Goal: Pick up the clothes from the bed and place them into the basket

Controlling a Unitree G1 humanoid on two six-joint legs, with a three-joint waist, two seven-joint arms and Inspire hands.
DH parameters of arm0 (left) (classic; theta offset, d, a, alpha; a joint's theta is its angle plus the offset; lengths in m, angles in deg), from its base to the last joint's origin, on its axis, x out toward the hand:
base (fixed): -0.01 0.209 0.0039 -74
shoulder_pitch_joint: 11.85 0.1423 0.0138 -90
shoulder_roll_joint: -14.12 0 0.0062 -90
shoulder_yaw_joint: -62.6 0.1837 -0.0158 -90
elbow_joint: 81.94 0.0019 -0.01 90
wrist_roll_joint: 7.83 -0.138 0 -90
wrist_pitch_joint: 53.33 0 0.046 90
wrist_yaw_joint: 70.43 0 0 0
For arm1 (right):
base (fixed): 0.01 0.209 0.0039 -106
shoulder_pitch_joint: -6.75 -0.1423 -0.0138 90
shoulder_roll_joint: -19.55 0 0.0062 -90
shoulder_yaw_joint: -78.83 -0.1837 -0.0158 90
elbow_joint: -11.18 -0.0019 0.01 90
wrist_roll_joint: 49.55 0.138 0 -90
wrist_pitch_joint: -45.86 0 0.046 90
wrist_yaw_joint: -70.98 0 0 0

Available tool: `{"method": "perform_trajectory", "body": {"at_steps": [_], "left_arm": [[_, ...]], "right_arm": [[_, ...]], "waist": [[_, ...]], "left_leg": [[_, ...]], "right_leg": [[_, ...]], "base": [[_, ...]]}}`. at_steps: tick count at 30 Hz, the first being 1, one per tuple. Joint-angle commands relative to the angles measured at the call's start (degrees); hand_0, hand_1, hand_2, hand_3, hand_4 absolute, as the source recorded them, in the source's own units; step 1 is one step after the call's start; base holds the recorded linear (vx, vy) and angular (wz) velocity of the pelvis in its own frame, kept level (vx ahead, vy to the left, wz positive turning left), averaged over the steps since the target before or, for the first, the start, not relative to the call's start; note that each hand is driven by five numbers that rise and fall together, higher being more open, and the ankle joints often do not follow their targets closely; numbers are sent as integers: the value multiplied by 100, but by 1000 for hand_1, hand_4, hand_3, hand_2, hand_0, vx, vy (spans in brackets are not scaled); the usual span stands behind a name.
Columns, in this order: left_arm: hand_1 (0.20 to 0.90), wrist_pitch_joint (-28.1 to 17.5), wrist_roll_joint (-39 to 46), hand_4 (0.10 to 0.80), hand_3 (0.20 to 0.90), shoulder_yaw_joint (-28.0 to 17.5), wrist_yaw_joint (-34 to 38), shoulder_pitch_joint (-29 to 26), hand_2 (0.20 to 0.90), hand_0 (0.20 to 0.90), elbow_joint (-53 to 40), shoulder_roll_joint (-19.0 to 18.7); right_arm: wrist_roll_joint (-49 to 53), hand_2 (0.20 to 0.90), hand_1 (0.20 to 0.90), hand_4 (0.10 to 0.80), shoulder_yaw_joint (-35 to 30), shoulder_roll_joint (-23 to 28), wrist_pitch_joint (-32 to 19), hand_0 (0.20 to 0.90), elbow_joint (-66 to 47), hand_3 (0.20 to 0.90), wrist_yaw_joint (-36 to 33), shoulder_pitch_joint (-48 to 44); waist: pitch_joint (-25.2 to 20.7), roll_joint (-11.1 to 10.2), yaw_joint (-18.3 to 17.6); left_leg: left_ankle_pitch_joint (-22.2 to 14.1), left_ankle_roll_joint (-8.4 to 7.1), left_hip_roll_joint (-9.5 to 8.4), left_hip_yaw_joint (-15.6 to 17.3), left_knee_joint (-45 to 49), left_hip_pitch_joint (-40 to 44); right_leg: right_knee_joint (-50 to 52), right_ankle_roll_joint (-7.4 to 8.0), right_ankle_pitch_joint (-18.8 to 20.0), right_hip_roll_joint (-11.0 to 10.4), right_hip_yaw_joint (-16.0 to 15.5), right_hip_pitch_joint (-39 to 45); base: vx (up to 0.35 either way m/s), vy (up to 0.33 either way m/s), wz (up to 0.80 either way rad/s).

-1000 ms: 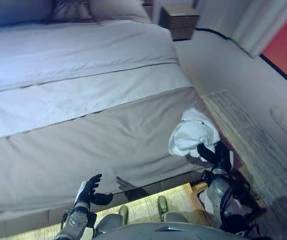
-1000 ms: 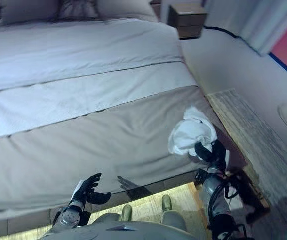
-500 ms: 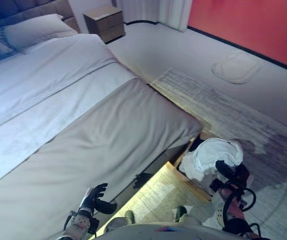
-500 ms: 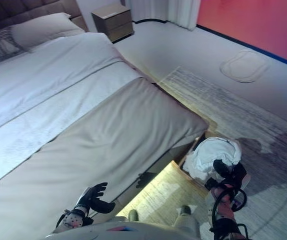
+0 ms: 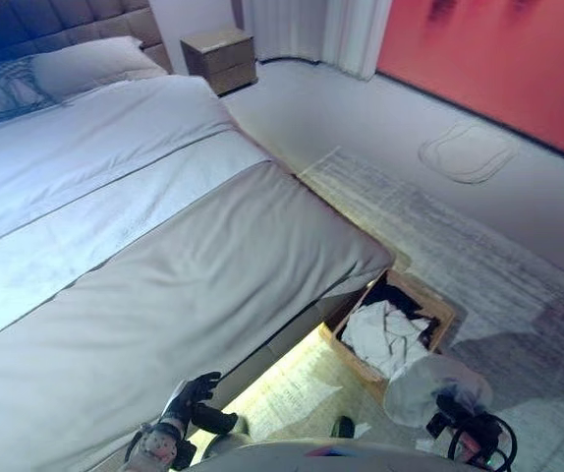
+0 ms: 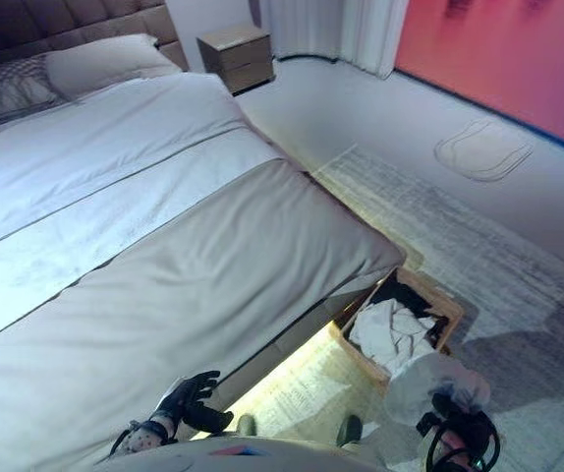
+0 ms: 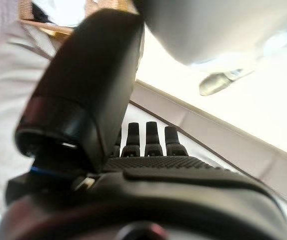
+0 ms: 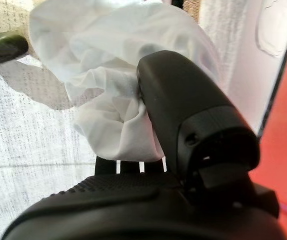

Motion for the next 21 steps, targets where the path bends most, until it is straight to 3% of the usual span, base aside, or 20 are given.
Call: {"method": "perform_trajectory", "body": {"at_steps": [1, 4, 8, 9, 10, 14, 21], "left_arm": [[900, -459, 486, 800, 900, 99, 200, -794, 900, 900, -108, -143], [900, -469, 619, 800, 900, 200, 399, -727, 900, 900, -356, -11], [900, -565, 760, 800, 900, 285, 538, -475, 900, 900, -691, -3], [900, -608, 784, 800, 900, 295, 539, -438, 900, 900, -723, -13], [900, -666, 835, 800, 900, 303, 542, -383, 900, 900, -801, -16], [900, -694, 1106, 800, 900, 235, 329, -345, 900, 900, -1031, -81], [900, -480, 1439, 800, 900, 240, -154, -384, 900, 900, -1257, -162]], "right_arm": [[49, 300, 300, 100, -89, 828, -248, 300, 42, 200, -384, -1502], [-102, 300, 300, 100, -73, 1473, -80, 300, 131, 200, -360, -2144], [-230, 300, 300, 100, 16, 2093, 301, 300, 99, 200, -70, -2623], [-248, 495, 495, 328, 43, 2160, 388, 495, 107, 428, 22, -2692], [-288, 900, 900, 800, 115, 2275, 565, 900, 103, 900, 219, -2827], [-538, 900, 900, 800, 383, 2574, 1287, 900, 199, 900, 1011, -3306], [-642, 900, 900, 800, 536, 2841, 1350, 900, 269, 900, 1062, -3584]], "waist": [[726, 156, 165], [989, 544, 127], [1205, 850, 74], [1227, 880, 69], [1268, 912, 48], [1381, 1014, 10], [1374, 1100, -15]], "left_leg": [[245, -66, -357, -254, -240, -334], [328, -79, -483, -254, -220, -620], [403, -97, -546, -161, -259, -832], [411, -104, -547, -139, -274, -845], [424, -131, -567, -93, -308, -864], [442, -156, -545, 17, -374, -886], [385, -198, -500, 92, -376, -788]], "right_leg": [[462, 231, -119, -430, 137, 70], [593, 219, -93, -524, 196, -353], [657, 232, -38, -604, 308, -732], [657, 234, -32, -611, 319, -766], [564, 229, 35, -572, 324, -827], [455, 229, 105, -554, 376, -934], [579, 253, -3, -607, 373, -926]], "base": [[-284, 75, 21], [-171, 84, 12], [-104, 63, 3], [-63, 36, -2], [-49, 25, -4], [-51, 23, -5], [3, 21, -1]]}}
